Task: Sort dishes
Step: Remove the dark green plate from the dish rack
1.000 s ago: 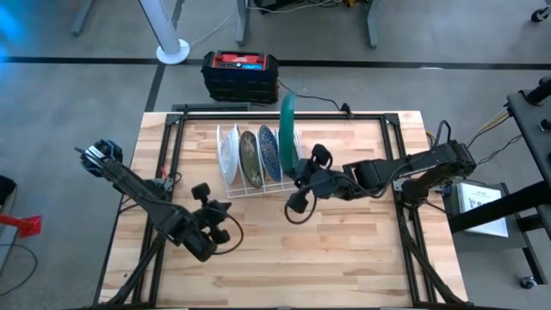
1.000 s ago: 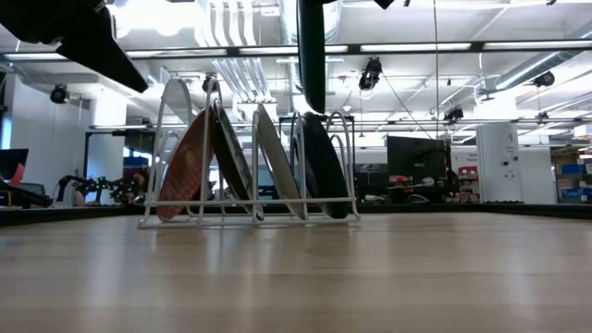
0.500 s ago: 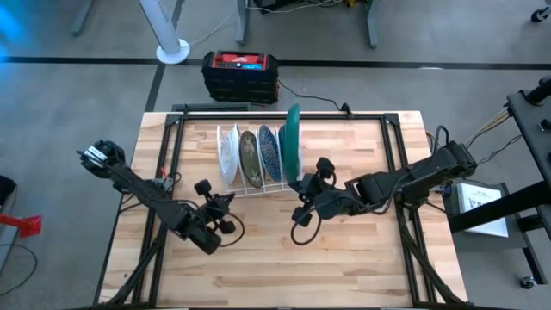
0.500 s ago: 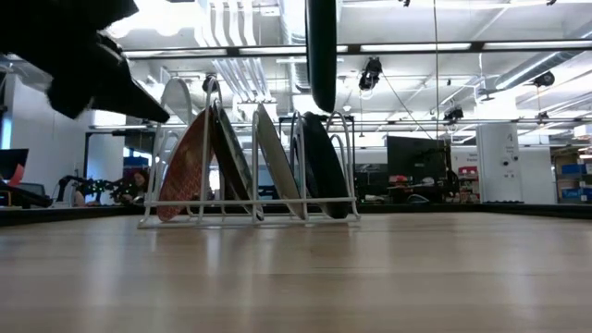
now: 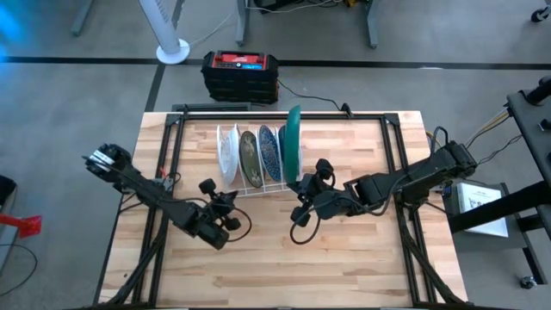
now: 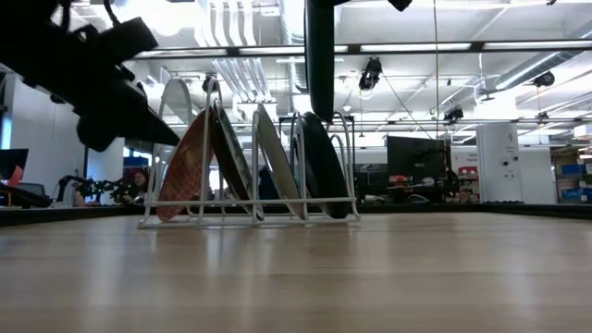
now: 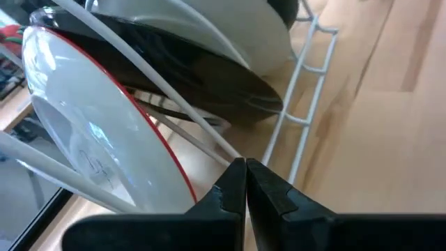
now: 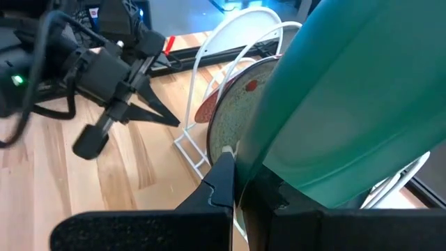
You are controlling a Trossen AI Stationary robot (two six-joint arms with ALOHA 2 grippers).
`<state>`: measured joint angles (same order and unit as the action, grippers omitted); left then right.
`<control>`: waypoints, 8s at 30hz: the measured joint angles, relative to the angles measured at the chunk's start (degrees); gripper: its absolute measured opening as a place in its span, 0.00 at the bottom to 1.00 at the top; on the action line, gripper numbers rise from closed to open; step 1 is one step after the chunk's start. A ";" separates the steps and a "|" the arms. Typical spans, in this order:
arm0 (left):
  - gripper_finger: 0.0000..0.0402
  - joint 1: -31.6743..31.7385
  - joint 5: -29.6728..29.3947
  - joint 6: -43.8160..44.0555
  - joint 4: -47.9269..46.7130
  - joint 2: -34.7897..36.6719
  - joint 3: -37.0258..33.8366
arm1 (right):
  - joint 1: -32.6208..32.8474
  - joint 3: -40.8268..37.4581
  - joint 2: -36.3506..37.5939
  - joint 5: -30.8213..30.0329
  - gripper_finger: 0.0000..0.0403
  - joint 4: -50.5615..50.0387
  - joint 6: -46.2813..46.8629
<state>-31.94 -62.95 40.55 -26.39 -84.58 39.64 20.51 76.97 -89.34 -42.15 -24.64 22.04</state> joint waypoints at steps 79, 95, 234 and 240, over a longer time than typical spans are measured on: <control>0.00 11.94 -20.32 2.14 4.26 -5.82 2.86 | -0.15 -0.90 0.00 0.04 0.00 1.18 1.22; 0.00 12.52 -24.58 5.60 1.13 -2.77 2.89 | -0.15 -1.03 0.00 0.04 0.00 1.18 1.64; 0.00 -6.75 -15.44 2.65 -45.97 9.15 23.02 | 13.64 2.01 1.78 23.96 0.00 -46.15 49.03; 0.00 -6.59 -17.24 1.11 -47.17 17.60 21.66 | 11.44 2.03 -5.55 31.18 0.00 -50.30 50.41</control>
<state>-38.52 -80.19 41.67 -73.56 -66.98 61.30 31.95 79.00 -94.89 -10.97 -74.94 72.45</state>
